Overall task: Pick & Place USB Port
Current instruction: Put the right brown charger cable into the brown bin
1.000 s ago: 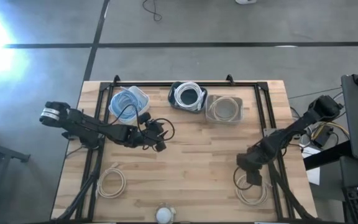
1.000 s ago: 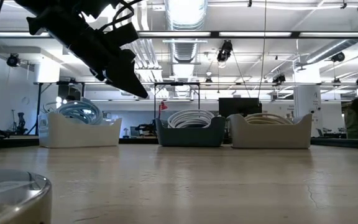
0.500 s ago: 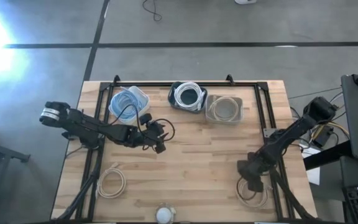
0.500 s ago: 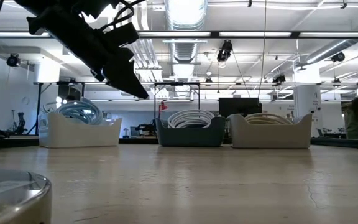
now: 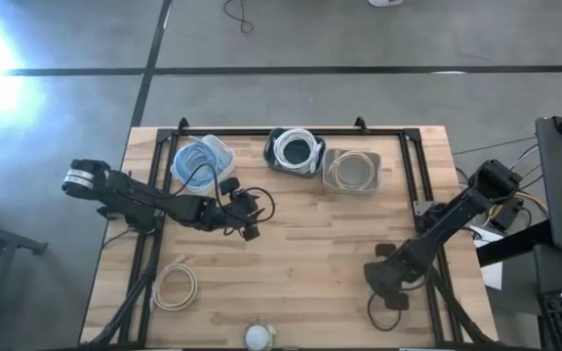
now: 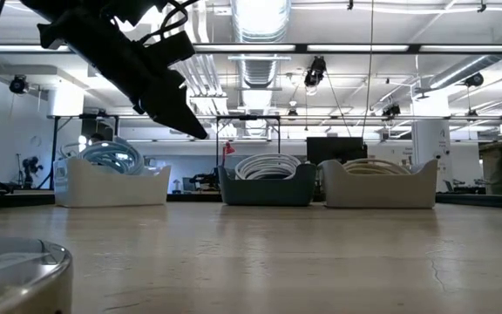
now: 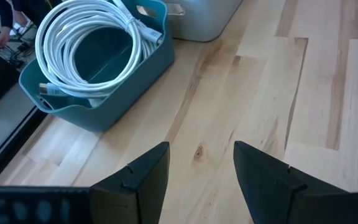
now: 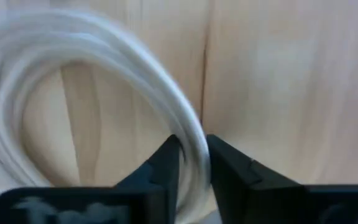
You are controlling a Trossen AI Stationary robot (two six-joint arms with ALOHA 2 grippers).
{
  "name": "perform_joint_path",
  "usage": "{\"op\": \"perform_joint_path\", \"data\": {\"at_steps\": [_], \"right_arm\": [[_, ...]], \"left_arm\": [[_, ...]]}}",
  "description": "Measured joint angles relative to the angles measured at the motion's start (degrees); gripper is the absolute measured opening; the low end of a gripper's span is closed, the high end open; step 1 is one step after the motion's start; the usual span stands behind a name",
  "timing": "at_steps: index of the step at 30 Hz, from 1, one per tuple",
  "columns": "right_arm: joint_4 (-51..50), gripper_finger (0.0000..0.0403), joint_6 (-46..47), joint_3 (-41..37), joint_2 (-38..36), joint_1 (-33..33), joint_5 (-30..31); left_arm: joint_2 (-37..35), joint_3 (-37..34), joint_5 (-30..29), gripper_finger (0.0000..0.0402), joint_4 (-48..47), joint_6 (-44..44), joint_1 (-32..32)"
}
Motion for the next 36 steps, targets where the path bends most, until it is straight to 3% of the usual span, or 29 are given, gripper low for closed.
{"op": "perform_joint_path", "data": {"at_steps": [4,8,21,26,31,36], "right_arm": [[-0.06,0.0020,-3.47,3.41,0.26,-0.63,3.94],[-0.46,0.0017,-7.13,6.20,-0.07,-2.65,9.47],[-5.56,0.0014,-26.94,16.55,-1.52,-19.17,48.20],[-14.16,0.0014,-28.88,23.42,-1.54,-26.86,57.79],[-26.06,0.0014,-25.69,29.77,-1.68,-33.96,59.80],[-27.59,0.0014,-25.75,29.07,-1.91,-41.63,59.69]], "left_arm": [[0.00,0.00,0.00,0.0197,0.00,1.39,0.04],[0.00,0.00,-0.04,0.0197,0.00,2.84,0.09],[0.00,0.00,-0.04,0.0197,-0.02,3.06,0.13],[0.00,0.00,-0.04,0.0197,-0.02,3.04,0.13],[0.00,0.00,-0.02,0.0197,-0.01,2.97,0.20],[0.00,0.00,-0.02,0.0197,-0.02,2.74,0.20]]}}
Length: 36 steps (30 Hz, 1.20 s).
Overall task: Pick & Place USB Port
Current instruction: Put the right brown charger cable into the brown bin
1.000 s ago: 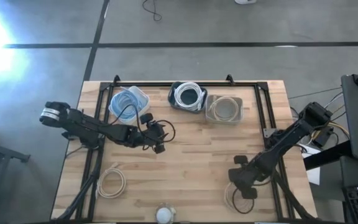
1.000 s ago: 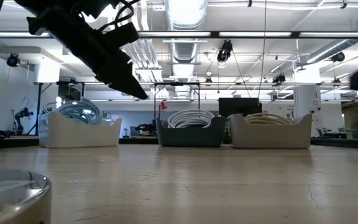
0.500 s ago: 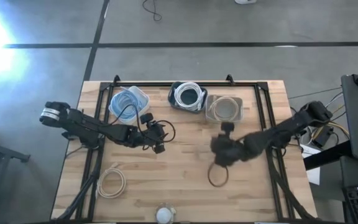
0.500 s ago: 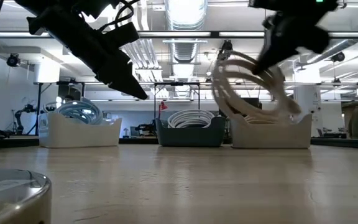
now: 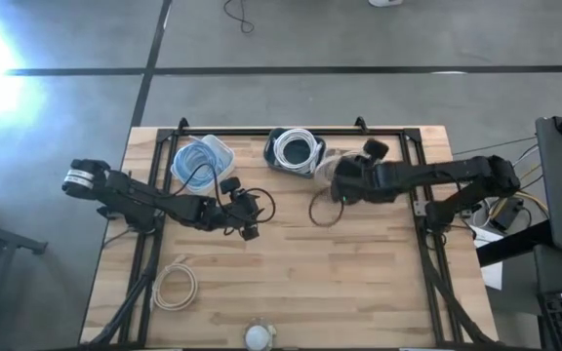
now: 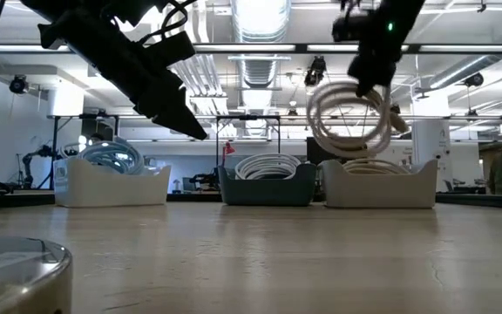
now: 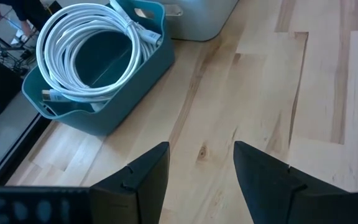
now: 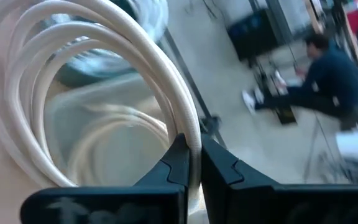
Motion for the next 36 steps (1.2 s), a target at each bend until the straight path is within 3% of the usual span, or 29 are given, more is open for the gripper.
{"op": "perform_joint_path", "data": {"at_steps": [12,19,26,31,36], "right_arm": [[2.65,0.0031,2.36,-13.46,-0.04,-15.04,-0.42],[7.89,0.0034,-0.40,-15.86,-0.04,-15.53,-0.77],[8.81,0.0035,-3.35,-11.77,0.00,-15.53,-1.26],[11.67,0.0036,-3.46,-9.25,0.01,-15.52,-8.92],[12.00,0.0036,-3.45,-9.33,0.02,-15.54,-9.75]], "left_arm": [[0.00,0.00,0.42,0.0197,0.04,-0.15,-0.02],[0.00,0.00,0.46,0.0197,0.07,-0.17,-0.02],[0.00,0.00,0.47,0.0197,0.36,-0.17,-0.02],[0.00,0.00,0.46,0.0197,0.43,-0.17,-0.02],[0.00,0.00,1.02,0.0197,0.41,-0.17,-0.02]]}}
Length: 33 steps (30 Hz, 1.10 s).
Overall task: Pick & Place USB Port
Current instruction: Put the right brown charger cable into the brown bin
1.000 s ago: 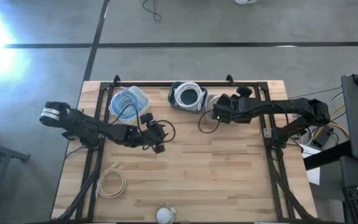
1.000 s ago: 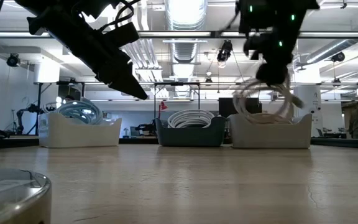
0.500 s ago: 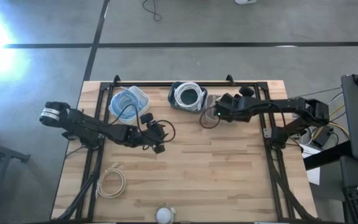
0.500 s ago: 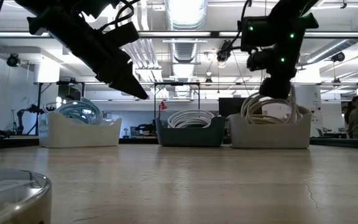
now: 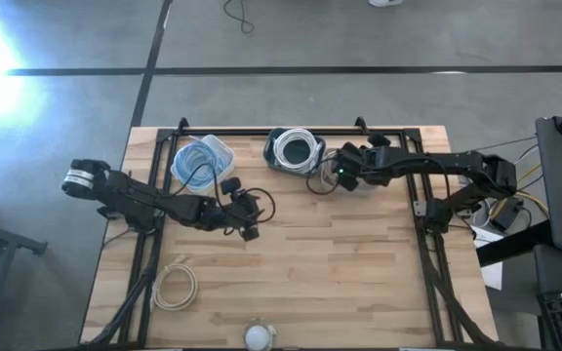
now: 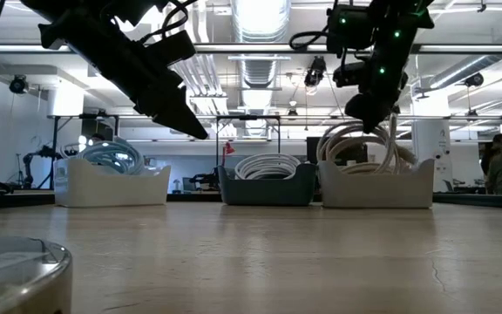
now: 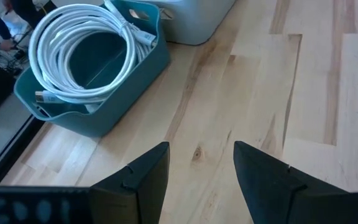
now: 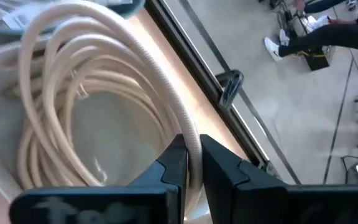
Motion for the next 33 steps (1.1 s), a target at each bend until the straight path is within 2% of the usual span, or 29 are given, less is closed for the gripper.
{"op": "perform_joint_path", "data": {"at_steps": [10,23,33], "right_arm": [[0.46,0.0036,1.73,-1.83,0.13,-1.26,0.30],[3.43,0.0034,-4.39,-2.07,0.52,-2.25,-2.98],[3.44,0.0081,-5.91,-2.07,0.55,-4.03,-3.02]], "left_arm": [[0.00,0.00,0.92,0.0197,-0.02,0.02,0.00],[0.00,0.00,0.92,0.0197,0.00,-0.07,0.02],[0.00,0.00,0.92,0.0197,-0.01,0.13,0.01]]}}
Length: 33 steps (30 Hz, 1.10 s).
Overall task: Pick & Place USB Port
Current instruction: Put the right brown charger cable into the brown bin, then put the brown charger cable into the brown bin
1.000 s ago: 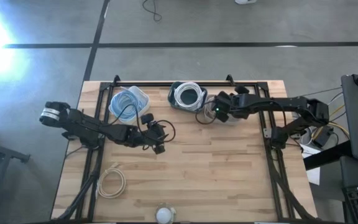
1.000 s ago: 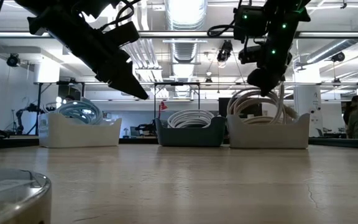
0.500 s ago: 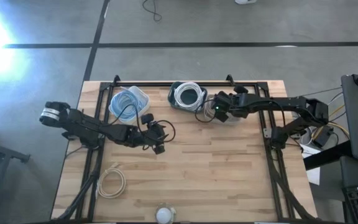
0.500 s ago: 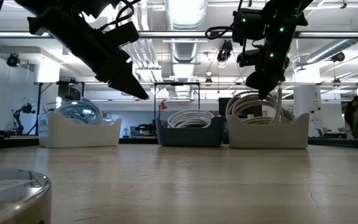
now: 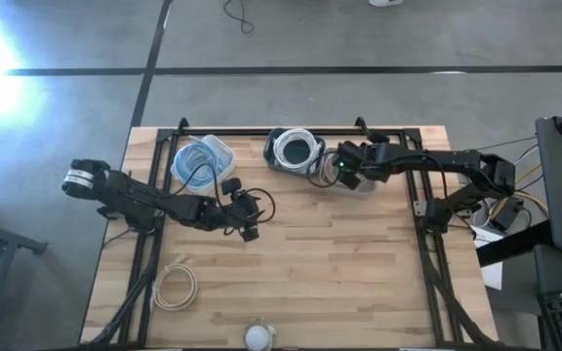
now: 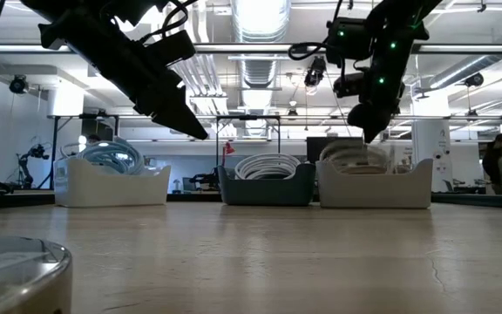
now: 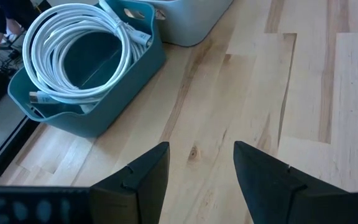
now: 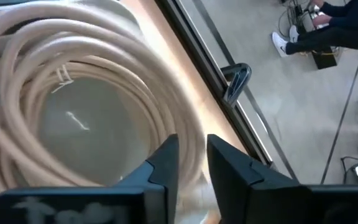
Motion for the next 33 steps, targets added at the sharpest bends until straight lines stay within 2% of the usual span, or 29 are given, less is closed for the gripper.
{"op": "perform_joint_path", "data": {"at_steps": [7,11,16,20,22,25,33], "right_arm": [[0.03,0.0121,0.39,0.00,0.00,0.00,-0.02],[-0.14,0.0134,2.70,0.65,0.04,1.58,-0.63],[0.00,0.0141,3.43,4.59,0.04,5.22,-8.20],[0.37,0.0141,3.85,7.41,0.02,8.63,-10.33],[0.71,0.0139,5.34,8.10,0.02,10.09,-10.47],[2.31,0.0135,6.92,8.21,0.02,11.76,-10.50],[7.63,0.0123,6.40,3.69,0.00,14.03,-10.60]], "left_arm": [[-0.06,0.00,0.00,0.0197,-0.01,1.25,-0.01],[-0.91,1.21,2.66,0.0197,-3.06,3.67,0.01],[-1.97,7.61,6.87,0.0197,-18.73,4.00,-0.06],[-2.08,11.92,8.49,0.0197,-36.46,-2.20,-0.02],[-2.12,12.91,11.83,0.0197,-43.88,-6.32,0.01],[-2.14,12.59,20.39,0.0197,-51.48,-12.34,-0.50],[-2.10,5.78,41.44,0.0197,-58.35,-22.89,-8.09]]}}
